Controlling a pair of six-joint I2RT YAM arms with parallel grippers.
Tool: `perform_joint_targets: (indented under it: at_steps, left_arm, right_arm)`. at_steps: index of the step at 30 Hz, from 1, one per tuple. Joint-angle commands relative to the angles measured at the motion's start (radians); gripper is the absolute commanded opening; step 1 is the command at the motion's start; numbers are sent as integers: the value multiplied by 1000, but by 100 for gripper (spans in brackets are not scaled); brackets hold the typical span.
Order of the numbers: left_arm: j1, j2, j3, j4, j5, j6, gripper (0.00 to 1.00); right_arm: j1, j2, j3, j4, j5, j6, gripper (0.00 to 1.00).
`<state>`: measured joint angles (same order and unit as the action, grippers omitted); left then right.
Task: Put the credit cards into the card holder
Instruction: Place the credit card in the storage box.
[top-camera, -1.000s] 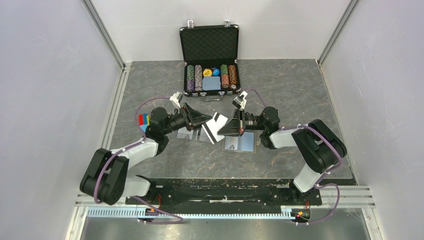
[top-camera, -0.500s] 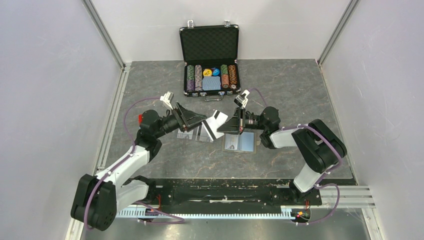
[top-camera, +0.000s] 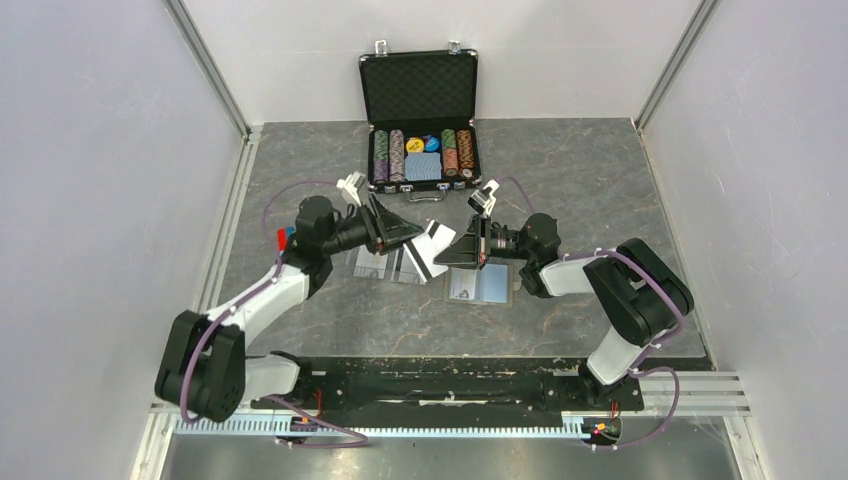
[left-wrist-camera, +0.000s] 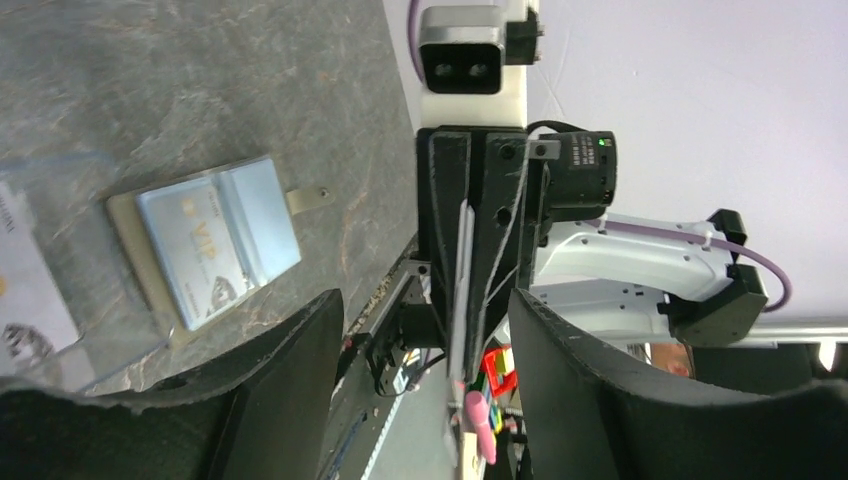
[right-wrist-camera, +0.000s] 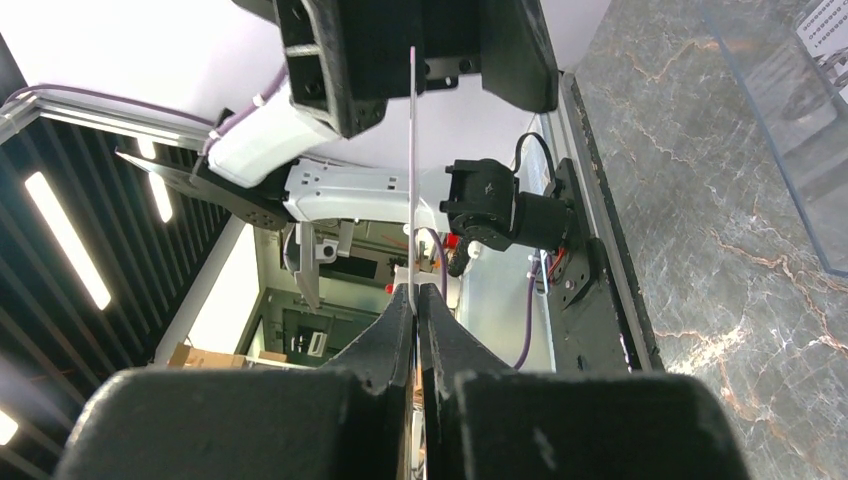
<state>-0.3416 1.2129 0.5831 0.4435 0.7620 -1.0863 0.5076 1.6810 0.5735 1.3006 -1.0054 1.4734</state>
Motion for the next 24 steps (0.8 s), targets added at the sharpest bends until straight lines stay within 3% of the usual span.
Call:
perform_joint_targets:
  at_steps: [1,8,16,19,23,24]
  left_arm:
    - [3,106,139,43,164,73,67]
    - [1,217,252,-31,287,129,63]
    - [-53,303,333,-137,298,202,51]
    - [-67,319,346,-154,285,215,35]
    - [-61,313,344,-156,241,218,3]
    - [-56,310,340,-156,225,217,2]
  right_arm:
    - [-1,-28,-4,26,-23,-18,0]
    - [0,-31,-7,26,-46,-18,0]
    - [8,-22,-4,22,-56,-19,0]
    - [11,-18,-4,14,-56,-27,0]
    - [10,-22,-17,9,-53,-35,0]
    - [11,-23,-20,9,-52,-36,0]
